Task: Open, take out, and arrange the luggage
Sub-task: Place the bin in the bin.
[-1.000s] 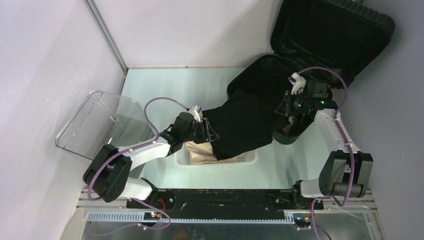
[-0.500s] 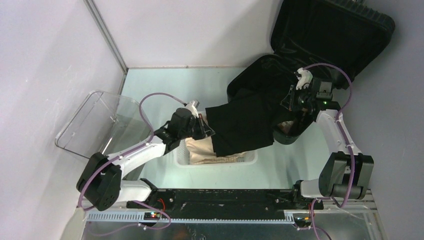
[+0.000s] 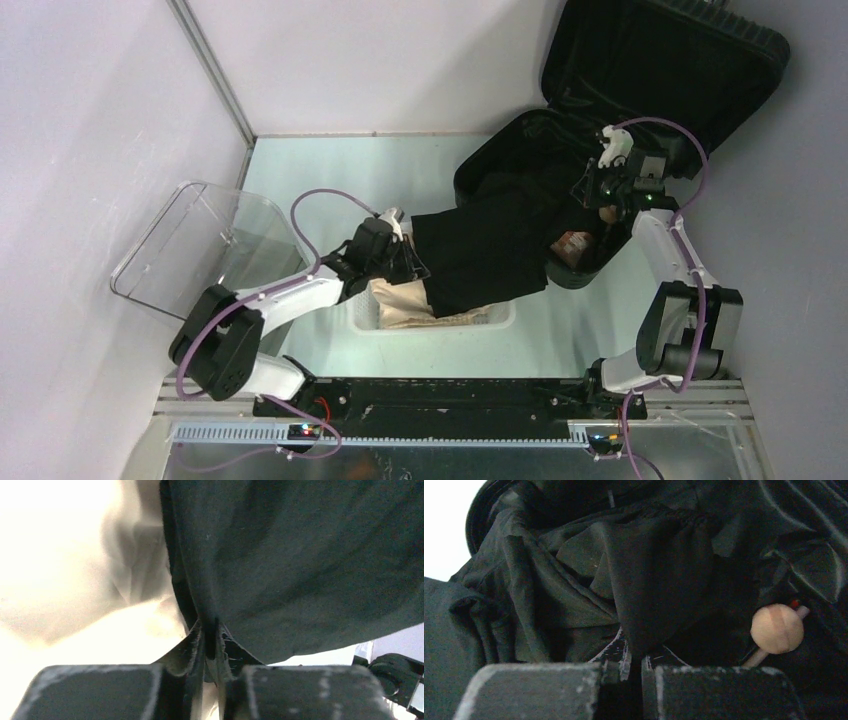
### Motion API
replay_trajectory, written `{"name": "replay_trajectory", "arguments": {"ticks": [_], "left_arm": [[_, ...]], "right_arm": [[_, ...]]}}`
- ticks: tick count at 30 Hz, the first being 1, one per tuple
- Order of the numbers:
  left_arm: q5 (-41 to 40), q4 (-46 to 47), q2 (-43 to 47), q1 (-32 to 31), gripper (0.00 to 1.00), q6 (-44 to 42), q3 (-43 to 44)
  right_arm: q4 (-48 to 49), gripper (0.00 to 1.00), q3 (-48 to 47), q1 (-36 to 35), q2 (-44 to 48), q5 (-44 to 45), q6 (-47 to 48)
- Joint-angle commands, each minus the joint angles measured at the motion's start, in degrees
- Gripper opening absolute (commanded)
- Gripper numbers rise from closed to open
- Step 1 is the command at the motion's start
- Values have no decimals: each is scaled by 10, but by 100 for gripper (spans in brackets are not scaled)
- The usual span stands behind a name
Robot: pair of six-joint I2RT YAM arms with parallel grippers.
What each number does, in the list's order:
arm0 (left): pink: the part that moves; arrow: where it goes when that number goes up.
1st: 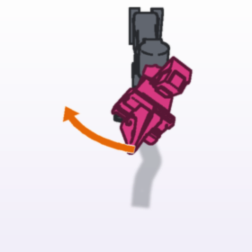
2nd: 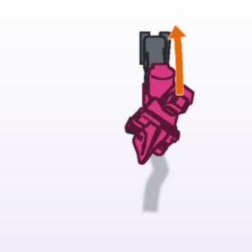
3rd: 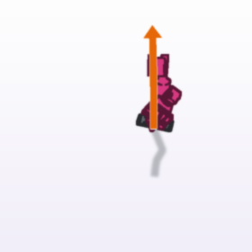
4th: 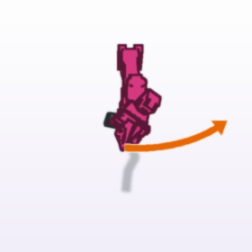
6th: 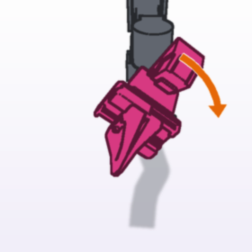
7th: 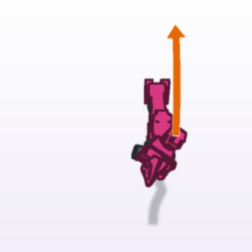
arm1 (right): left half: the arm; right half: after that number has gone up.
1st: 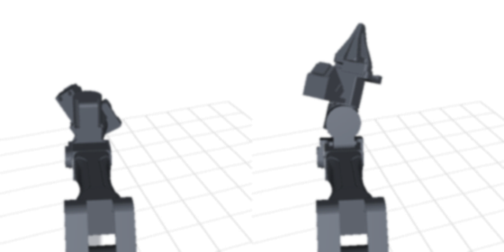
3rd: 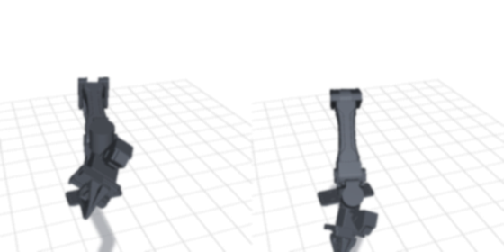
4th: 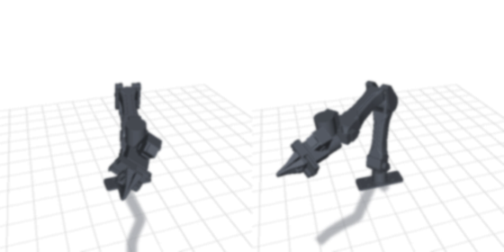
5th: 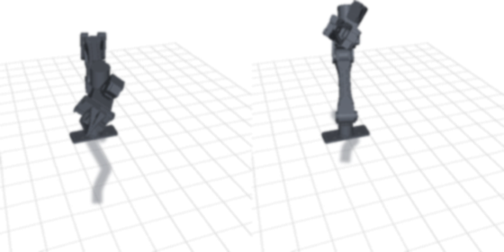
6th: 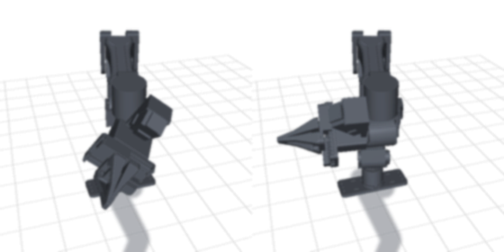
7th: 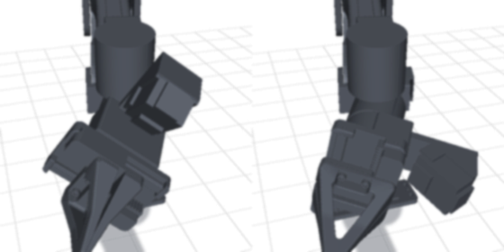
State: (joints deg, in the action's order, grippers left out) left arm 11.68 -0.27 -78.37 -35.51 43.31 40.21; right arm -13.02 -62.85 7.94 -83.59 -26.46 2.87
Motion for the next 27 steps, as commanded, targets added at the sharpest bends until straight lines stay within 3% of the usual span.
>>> {"name": "replay_trajectory", "arguments": {"ticks": [1,3,5,9,24,27], "left_arm": [[8,28,-18,-2,33,-32,17],[9,33,-13,-2,47,-39,11],[-2,37,-6,-2,53,-45,2],[-22,52,-20,-2,58,-51,-3],[1,137,-72,-2,60,-3,-6],[18,148,-80,-2,46,7,-4]], "right_arm": [[72,0,-45,16,-11,42,6],[61,0,-44,16,-13,38,6],[50,0,-45,16,-14,34,11],[30,0,-44,18,-11,34,21],[34,0,-37,21,-4,36,5],[43,0,-37,22,-4,41,9]]}}
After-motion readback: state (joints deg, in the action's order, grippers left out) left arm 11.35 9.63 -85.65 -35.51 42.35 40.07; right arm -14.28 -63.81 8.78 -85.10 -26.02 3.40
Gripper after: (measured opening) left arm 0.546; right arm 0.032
